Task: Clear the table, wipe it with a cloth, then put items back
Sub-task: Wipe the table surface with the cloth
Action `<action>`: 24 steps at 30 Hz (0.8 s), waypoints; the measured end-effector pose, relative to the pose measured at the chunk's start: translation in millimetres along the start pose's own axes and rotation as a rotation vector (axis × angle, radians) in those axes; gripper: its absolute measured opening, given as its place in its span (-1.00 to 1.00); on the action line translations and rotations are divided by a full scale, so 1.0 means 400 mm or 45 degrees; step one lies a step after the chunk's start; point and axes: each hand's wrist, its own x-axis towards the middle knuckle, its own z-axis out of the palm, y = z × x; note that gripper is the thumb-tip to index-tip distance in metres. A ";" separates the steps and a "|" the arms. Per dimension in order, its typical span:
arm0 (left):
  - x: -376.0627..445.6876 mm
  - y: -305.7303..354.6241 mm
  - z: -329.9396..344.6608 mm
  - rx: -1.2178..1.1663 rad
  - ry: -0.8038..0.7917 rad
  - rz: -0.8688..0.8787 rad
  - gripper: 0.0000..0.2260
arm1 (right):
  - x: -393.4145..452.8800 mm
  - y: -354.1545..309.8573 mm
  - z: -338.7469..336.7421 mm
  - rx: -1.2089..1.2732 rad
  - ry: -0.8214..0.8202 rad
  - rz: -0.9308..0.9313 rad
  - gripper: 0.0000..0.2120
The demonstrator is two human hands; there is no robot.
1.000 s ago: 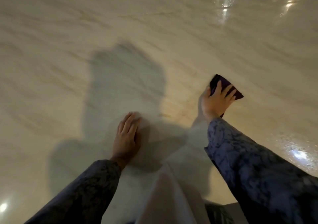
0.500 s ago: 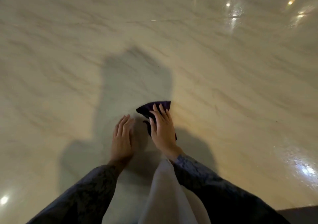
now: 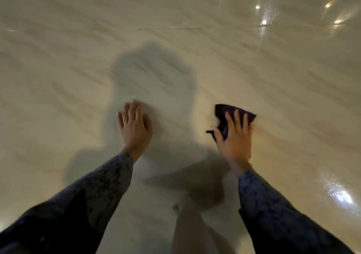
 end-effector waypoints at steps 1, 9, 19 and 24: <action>0.034 0.007 0.006 0.022 -0.015 0.011 -0.57 | 0.043 0.026 -0.007 -0.016 0.019 0.084 -0.34; 0.109 0.032 0.009 0.164 -0.098 0.032 -0.44 | 0.372 0.056 -0.043 -0.078 -0.063 0.589 -0.21; 0.129 0.032 0.009 0.155 -0.122 0.006 -0.48 | 0.361 -0.390 0.065 0.046 -0.131 -0.458 -0.41; 0.122 0.035 0.007 0.128 -0.045 0.015 -0.51 | 0.222 -0.327 0.071 0.109 -0.111 -0.702 -0.45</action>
